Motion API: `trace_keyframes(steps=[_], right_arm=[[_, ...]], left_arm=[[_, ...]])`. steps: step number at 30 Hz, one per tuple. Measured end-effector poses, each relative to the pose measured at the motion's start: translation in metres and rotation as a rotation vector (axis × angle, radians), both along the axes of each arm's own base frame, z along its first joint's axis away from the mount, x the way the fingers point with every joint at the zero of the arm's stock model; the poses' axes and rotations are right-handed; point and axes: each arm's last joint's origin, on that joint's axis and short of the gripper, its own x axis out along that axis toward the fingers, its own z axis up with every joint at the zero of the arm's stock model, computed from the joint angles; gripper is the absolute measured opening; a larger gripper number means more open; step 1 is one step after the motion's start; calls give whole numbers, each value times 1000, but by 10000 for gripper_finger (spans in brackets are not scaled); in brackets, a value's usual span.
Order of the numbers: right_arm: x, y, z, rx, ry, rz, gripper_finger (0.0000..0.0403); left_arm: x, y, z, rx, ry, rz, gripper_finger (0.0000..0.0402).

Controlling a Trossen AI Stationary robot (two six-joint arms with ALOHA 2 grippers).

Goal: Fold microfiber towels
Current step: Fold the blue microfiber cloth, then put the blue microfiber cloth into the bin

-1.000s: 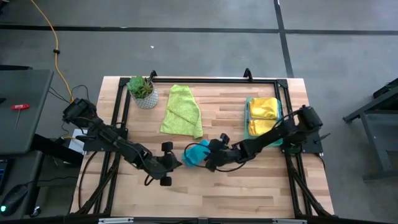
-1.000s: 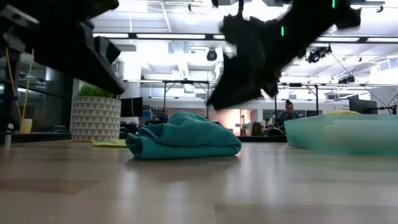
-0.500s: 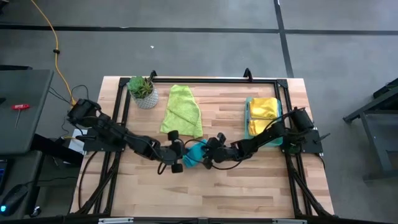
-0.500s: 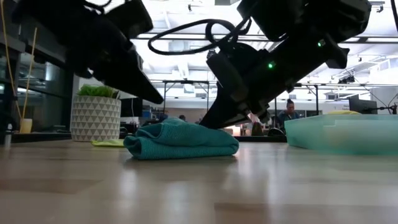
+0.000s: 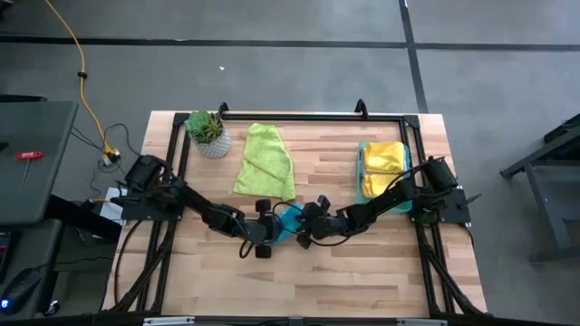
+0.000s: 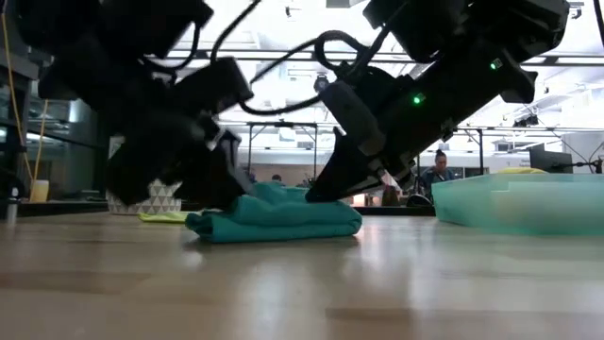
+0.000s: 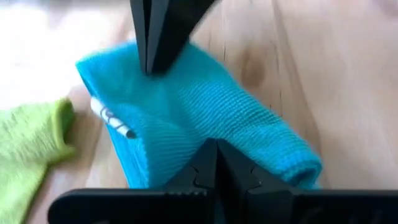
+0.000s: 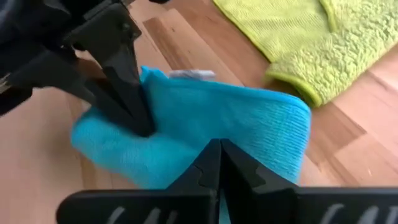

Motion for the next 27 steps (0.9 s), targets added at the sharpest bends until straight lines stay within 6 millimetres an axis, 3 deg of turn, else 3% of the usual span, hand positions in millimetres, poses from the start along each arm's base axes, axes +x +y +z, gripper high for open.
trace_keyframes(steps=[6,12,21,27], right_arm=[[-3,-1,-4,-11,45,-11,0],[-3,-2,-3,-38,38,-39,0],[-10,-5,21,-77,27,-69,0],[-11,-3,25,-46,14,-56,0]], left_arm=[[-9,1,5,-61,92,-3,0],[-12,0,28,-88,34,-16,0],[-32,-4,47,-120,113,-19,0],[-31,-9,49,-48,65,2,0]])
